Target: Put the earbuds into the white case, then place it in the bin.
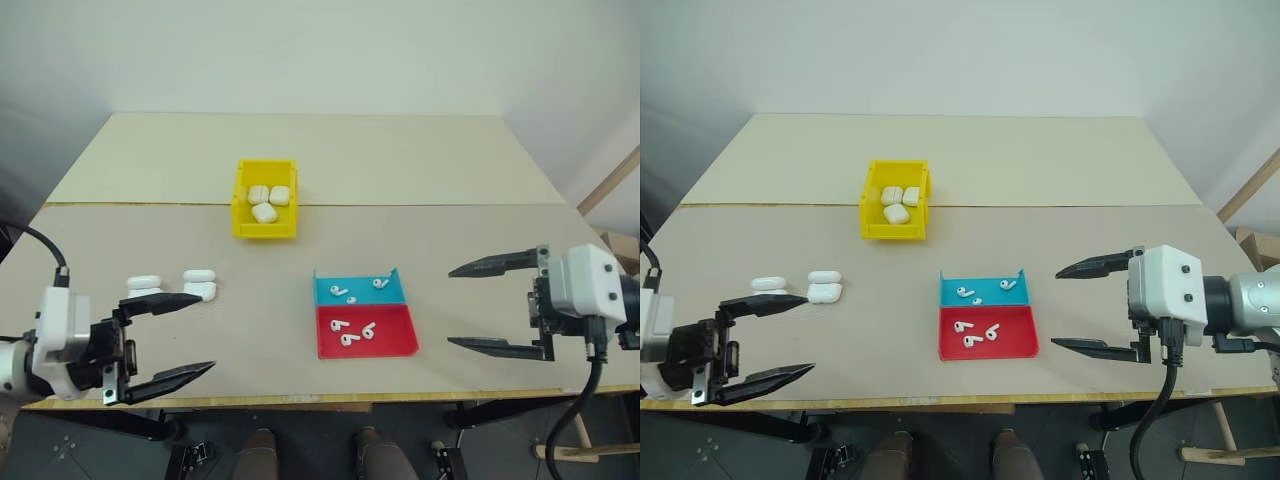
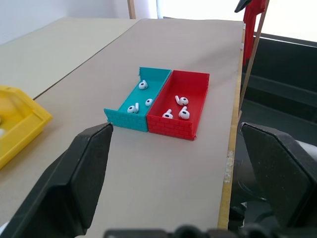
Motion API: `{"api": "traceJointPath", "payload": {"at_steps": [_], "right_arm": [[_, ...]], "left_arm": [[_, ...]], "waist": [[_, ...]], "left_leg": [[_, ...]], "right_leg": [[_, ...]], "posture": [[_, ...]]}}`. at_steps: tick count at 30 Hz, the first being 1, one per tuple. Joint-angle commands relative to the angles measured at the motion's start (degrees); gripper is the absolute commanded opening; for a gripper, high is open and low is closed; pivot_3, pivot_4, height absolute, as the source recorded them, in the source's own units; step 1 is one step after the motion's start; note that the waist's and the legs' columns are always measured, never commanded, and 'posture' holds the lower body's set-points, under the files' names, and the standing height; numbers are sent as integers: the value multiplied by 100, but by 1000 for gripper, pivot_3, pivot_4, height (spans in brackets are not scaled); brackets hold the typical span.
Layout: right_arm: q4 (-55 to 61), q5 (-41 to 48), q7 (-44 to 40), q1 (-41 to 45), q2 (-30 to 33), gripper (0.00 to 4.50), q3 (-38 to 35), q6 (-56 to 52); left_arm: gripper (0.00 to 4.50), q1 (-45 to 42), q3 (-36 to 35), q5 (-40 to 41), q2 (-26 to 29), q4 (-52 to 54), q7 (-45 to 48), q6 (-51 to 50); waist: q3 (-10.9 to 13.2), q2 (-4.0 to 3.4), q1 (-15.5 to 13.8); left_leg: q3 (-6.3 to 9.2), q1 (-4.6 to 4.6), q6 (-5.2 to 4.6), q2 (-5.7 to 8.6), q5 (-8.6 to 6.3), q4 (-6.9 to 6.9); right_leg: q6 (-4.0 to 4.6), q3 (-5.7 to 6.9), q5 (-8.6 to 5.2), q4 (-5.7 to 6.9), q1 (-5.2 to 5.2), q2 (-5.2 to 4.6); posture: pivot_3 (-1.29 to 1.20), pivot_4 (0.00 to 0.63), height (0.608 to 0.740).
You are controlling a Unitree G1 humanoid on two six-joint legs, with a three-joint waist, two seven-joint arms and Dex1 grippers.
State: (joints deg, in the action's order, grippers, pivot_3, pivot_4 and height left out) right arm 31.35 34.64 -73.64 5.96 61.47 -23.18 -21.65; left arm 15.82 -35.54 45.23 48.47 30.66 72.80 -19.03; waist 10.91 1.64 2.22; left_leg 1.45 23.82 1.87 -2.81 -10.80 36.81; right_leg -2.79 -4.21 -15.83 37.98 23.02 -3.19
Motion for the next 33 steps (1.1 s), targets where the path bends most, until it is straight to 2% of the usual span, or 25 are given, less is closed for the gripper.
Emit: {"api": "traceJointPath", "payload": {"at_steps": [1,9,15,17,21,23,25,29,33], "right_arm": [[25,69,-26,66,61,4491,-94,135],[-60,-215,119,42,117,4491,55,142],[-208,-369,225,253,207,4491,247,105],[-230,-427,300,324,262,4491,294,22],[-154,-356,314,266,354,4491,198,-101],[-80,-324,336,189,385,4491,144,-198],[-26,-315,366,143,382,4491,121,-254],[78,-337,474,40,340,4491,178,-350],[139,-310,600,121,283,4491,392,-406]], "left_arm": [[4500,38,-189,102,56,143,-29,30],[4500,-58,-28,-101,-39,250,-672,17],[4500,7,60,-434,42,716,-1827,-630],[4500,54,-64,-361,-95,995,-2369,-930],[4500,220,-354,-178,24,1479,-3310,-1961],[4500,125,-341,-121,428,1597,-4095,-3260],[4500,-253,-353,172,596,1569,-4857,-4387],[4500,-1757,-290,496,641,1330,-5758,-6847],[4500,-2762,105,1207,858,318,-6842,-7347]], "waist": [[0,0,-1],[0,0,-3],[0,0,6],[0,0,10],[0,2,5],[0,2,2],[0,1,-19],[-4,10,-32],[-5,14,-13]], "left_leg": [[0,0,0,0,0,0],[0,0,0,0,0,0],[0,0,0,0,0,0],[0,0,0,0,0,0],[4,1,0,0,0,0],[4,1,0,1,0,0],[8,0,0,2,0,0],[16,-6,0,5,1,8],[19,-7,1,7,1,7]], "right_leg": [[0,0,0,0,0,0],[1,0,0,0,0,0],[0,-2,1,1,0,0],[-1,-2,1,1,0,0],[0,-2,2,1,0,1],[2,-2,3,2,0,1],[-4,-2,0,5,-1,2],[-14,3,0,7,-10,4],[-15,2,1,7,-14,4]], "posture": [[0,150,740],[0,150,740],[0,150,740],[0,150,740],[0,150,740],[0,150,740],[0,150,740],[0,150,740],[0,150,740]]}}
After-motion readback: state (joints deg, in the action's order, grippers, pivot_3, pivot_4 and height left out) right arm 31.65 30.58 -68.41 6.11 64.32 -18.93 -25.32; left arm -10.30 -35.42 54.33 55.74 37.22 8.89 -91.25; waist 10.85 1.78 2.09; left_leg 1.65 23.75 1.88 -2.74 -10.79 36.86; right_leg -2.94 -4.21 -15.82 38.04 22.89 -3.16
